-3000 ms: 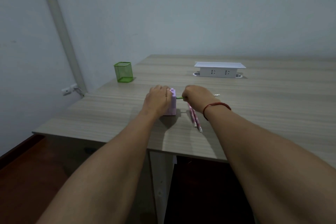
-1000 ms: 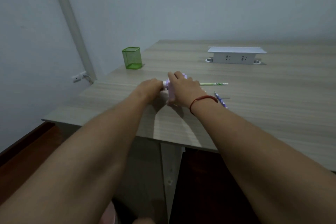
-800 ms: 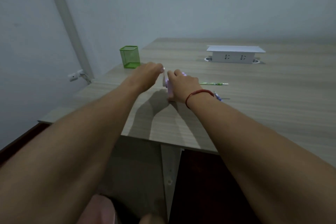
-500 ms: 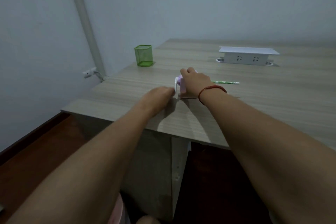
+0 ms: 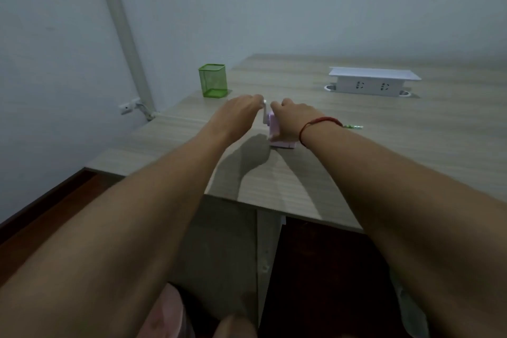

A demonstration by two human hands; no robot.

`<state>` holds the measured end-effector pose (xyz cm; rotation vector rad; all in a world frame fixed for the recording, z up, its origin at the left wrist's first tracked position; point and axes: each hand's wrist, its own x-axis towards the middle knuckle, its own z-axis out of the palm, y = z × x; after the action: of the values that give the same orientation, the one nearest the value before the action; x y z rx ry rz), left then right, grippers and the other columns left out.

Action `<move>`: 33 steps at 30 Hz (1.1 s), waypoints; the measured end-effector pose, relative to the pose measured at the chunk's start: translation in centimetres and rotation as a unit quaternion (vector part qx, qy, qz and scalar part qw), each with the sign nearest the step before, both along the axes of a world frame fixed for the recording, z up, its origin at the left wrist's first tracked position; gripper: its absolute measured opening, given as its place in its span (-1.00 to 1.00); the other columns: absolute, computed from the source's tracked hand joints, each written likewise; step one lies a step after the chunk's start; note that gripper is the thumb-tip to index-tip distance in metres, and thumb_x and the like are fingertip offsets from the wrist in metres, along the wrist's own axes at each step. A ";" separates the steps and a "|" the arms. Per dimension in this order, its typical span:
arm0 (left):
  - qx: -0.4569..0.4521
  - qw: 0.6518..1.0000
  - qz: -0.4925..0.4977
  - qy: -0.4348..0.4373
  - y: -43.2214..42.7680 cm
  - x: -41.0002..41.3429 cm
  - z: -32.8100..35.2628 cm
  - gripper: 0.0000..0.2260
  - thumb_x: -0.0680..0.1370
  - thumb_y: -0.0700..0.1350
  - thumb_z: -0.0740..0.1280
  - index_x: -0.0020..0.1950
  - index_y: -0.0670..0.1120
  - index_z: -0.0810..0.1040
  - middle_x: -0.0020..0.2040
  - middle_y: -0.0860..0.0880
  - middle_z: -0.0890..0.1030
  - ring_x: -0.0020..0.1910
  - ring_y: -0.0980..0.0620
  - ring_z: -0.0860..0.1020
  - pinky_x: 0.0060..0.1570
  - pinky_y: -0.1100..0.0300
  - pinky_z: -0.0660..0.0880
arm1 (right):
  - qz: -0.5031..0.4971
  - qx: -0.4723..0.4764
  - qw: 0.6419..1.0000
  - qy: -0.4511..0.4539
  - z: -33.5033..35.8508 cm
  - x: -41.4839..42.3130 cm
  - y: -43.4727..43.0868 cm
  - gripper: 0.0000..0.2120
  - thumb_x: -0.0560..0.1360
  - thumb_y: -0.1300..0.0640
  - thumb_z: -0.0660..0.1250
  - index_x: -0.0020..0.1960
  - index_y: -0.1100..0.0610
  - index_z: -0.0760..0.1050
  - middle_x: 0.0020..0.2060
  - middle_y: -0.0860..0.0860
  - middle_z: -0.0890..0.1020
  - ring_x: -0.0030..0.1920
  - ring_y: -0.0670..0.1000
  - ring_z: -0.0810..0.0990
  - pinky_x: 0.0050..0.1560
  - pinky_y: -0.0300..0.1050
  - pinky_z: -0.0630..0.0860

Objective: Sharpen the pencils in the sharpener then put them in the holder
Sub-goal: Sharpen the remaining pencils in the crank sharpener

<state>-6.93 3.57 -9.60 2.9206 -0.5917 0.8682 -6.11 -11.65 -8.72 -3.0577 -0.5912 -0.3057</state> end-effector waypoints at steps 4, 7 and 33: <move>-0.005 0.998 -0.016 0.066 0.4 -3.4 -3.7 -0.82 0.58 -0.24 0.20 0.15 -0.17 0.50 0.03 -0.20 0.59 -0.02 -0.18 0.58 -0.10 0.08 0.46 | 0.000 0.002 1.000 0.029 0.0 0.1 0.0 -0.42 0.41 -0.09 0.42 0.33 0.10 0.34 0.26 0.14 0.43 0.20 0.25 0.53 0.11 0.07 0.47; -0.012 0.984 0.044 0.170 -0.8 -2.3 -4.0 -0.81 0.59 -0.18 0.20 0.13 -0.16 0.54 0.11 -0.19 0.59 0.08 -0.16 0.56 0.06 0.04 0.47 | 0.013 0.023 0.999 0.020 -0.4 -0.1 -0.2 -0.43 0.42 -0.08 0.41 0.32 0.12 0.32 0.26 0.15 0.41 0.18 0.29 0.54 0.10 0.06 0.46; -0.209 0.966 0.038 0.149 -6.6 1.1 -1.2 -0.70 0.66 -0.12 0.00 0.13 -0.20 0.49 0.17 -0.24 0.49 0.19 -0.17 0.45 0.20 -0.01 0.39 | -0.012 -0.022 1.000 0.001 0.8 -1.2 -4.9 -0.70 0.61 0.30 0.12 0.28 0.22 0.50 0.22 0.23 0.55 0.21 0.21 0.56 0.13 -0.03 0.46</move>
<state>-5.86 -2.99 -10.76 2.6192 -0.2401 0.4682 -7.30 -16.57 -7.88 -3.1095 -0.5678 -0.2955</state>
